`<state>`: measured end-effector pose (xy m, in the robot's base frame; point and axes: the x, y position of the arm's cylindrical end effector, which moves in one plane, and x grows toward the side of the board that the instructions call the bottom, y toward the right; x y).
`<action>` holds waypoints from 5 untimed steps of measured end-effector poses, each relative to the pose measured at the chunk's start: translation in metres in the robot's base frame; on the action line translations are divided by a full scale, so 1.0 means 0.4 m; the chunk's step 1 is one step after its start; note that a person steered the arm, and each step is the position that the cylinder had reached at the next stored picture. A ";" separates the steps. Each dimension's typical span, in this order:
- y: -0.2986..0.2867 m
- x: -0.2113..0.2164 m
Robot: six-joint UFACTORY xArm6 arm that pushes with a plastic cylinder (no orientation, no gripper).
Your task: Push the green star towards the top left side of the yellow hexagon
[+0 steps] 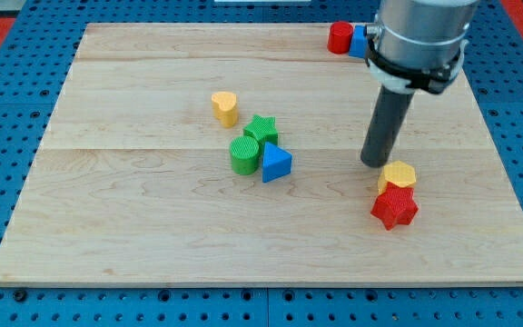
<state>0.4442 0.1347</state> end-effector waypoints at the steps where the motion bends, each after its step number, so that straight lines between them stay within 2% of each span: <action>1: -0.052 -0.174; 3: -0.408 -0.281; 4: -0.523 -0.305; 5: -0.439 -0.114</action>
<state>0.3987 -0.0409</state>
